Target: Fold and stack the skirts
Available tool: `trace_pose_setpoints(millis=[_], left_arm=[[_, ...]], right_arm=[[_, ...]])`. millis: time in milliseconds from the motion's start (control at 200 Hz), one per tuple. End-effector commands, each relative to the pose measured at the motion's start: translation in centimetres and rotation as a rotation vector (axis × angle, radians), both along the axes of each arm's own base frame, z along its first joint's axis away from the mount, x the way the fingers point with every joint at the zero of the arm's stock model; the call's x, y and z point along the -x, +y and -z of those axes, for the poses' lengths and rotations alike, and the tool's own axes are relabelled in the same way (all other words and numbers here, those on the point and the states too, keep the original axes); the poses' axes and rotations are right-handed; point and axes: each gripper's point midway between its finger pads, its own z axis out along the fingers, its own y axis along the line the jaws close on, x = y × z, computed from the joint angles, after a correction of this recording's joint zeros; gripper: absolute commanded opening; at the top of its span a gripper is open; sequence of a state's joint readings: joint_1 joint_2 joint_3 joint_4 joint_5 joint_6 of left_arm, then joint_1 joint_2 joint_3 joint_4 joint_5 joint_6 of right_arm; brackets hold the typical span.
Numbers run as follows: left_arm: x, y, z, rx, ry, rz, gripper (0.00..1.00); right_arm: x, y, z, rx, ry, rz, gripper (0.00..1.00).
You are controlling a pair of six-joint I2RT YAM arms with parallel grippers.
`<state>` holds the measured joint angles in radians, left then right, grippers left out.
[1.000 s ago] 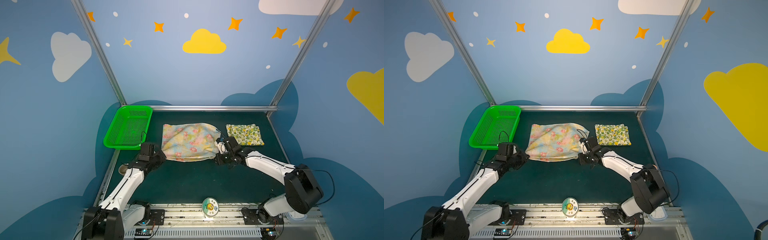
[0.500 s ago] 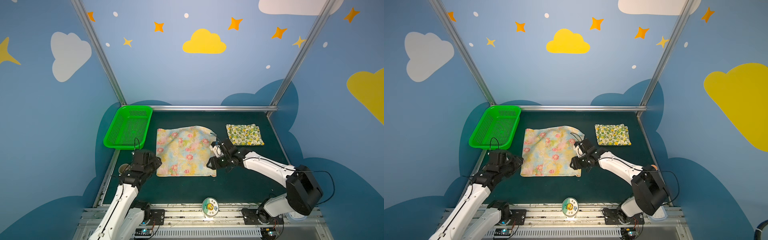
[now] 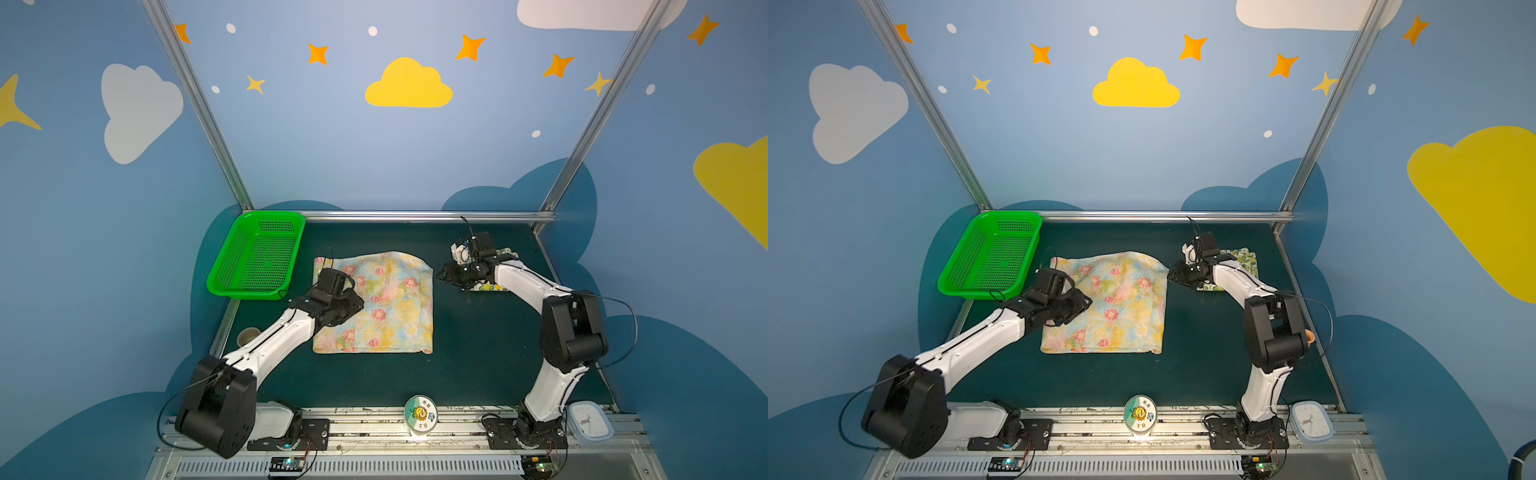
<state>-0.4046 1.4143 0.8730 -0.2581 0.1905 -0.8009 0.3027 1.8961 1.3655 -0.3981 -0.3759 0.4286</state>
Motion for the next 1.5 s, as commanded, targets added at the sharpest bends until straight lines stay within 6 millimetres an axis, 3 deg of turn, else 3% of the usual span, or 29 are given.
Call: trace_pose_setpoints(millis=[0, 290, 400, 566, 711, 976, 1226, 1492], left_arm=[[-1.9, -4.1, -0.6, 0.065, -0.035, 0.095, 0.48], [-3.6, -15.6, 1.5, 0.191, 0.056, 0.32, 0.46], [-3.9, -18.5, 2.0, 0.216, 0.079, 0.385, 0.46], [-4.2, -21.1, 3.3, 0.221, 0.122, 0.441, 0.46], [-3.9, -21.8, 4.9, 0.208, 0.166, 0.449, 0.45], [-2.5, -21.2, 8.1, 0.177, 0.257, 0.438, 0.43], [-0.8, -20.0, 10.0, 0.147, 0.317, 0.437, 0.42], [0.8, -18.8, 11.3, 0.136, 0.355, 0.425, 0.41]], right_arm=[[-1.8, -0.2, 1.2, -0.012, 0.04, 0.023, 0.45], [-3.9, 0.9, 4.3, 0.051, 0.062, 0.017, 0.46], [-4.3, 1.1, 4.5, 0.067, 0.057, 0.013, 0.46], [-5.2, 1.4, 4.9, 0.075, 0.058, 0.007, 0.46], [-5.7, 1.4, 5.6, 0.124, 0.059, 0.004, 0.45], [-6.2, 1.2, 7.0, 0.238, 0.046, 0.003, 0.4], [-7.5, 0.6, 6.6, 0.288, 0.032, 0.024, 0.18], [-8.7, 0.4, 6.3, 0.326, 0.01, 0.011, 0.07]])
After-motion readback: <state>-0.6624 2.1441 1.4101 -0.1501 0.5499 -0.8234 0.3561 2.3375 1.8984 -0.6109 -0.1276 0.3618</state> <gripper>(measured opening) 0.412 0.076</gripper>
